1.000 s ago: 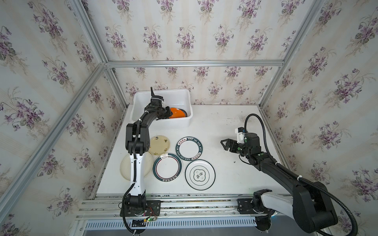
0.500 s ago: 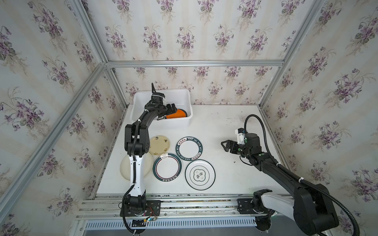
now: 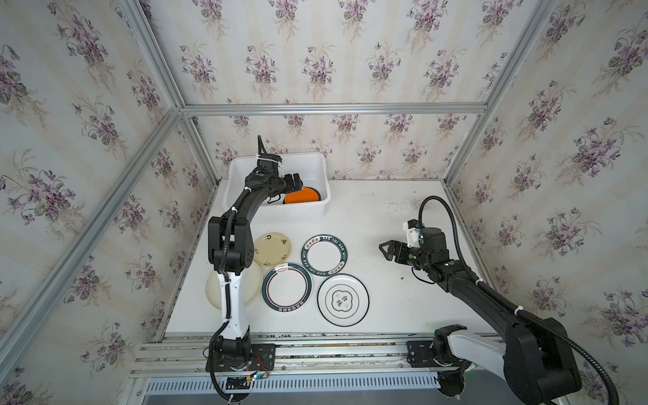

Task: Place the plates into the plastic bin on the countertop
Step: Place the plate in the plastic bin, then pick up the plate from the bottom-center of the table.

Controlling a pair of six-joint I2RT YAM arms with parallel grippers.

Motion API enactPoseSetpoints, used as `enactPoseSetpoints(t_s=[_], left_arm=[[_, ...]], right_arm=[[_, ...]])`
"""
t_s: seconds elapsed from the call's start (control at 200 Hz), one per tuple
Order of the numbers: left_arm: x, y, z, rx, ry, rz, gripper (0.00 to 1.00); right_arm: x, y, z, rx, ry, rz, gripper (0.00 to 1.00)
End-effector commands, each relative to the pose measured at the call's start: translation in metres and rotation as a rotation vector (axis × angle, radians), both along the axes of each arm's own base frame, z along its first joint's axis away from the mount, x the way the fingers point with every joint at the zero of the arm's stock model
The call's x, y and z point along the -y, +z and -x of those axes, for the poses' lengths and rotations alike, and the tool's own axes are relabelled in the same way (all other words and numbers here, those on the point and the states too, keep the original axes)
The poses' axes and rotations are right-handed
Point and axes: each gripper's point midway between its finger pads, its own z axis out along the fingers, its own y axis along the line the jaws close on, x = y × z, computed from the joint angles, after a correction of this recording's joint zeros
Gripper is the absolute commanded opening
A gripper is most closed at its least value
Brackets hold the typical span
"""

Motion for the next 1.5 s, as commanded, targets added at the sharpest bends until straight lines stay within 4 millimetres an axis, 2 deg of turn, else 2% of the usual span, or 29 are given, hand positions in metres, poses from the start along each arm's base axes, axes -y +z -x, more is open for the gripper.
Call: enactPoseSetpoints(t_s=[0.0,0.425,0.545,0.795,0.999,1.169,1.294,1.329,1.344,1.494], left_arm=[[-0.005,0.016,0.006,0.031,0.011,-0.036,1.0],[-0.005,0.056,0.054,0.077,0.013,-0.071,1.0],[-0.006,0.079,0.07,0.142,0.047,-0.071,1.0],[-0.001,0.119,0.113,0.259,0.056,-0.07,1.0],[0.01,0.139,0.153,0.367,0.083,-0.007,1.0],[0.021,0.14,0.179,0.385,0.055,0.008,1.0],[0.022,0.13,0.197,0.38,0.046,0.017,1.0],[0.022,0.12,0.199,0.364,0.046,0.013,1.0],[0.021,0.128,0.204,0.386,0.048,0.023,1.0],[0.018,0.114,0.222,0.376,0.045,0.045,1.0]], right_arm=[[-0.009,0.005,0.003,-0.023,0.034,-0.048,0.88],[-0.025,-0.018,0.029,-0.123,0.089,-0.131,0.86],[-0.035,-0.025,0.033,-0.135,0.099,-0.155,0.86],[-0.045,-0.033,0.044,-0.152,0.112,-0.185,0.85],[-0.051,-0.036,0.042,-0.16,0.108,-0.212,0.83],[-0.058,-0.044,0.044,-0.194,0.12,-0.24,0.82],[-0.061,-0.05,0.046,-0.216,0.127,-0.265,0.78],[-0.062,-0.052,0.048,-0.224,0.128,-0.268,0.77],[-0.062,-0.053,0.048,-0.226,0.129,-0.268,0.76],[-0.064,-0.061,0.058,-0.247,0.138,-0.262,0.68]])
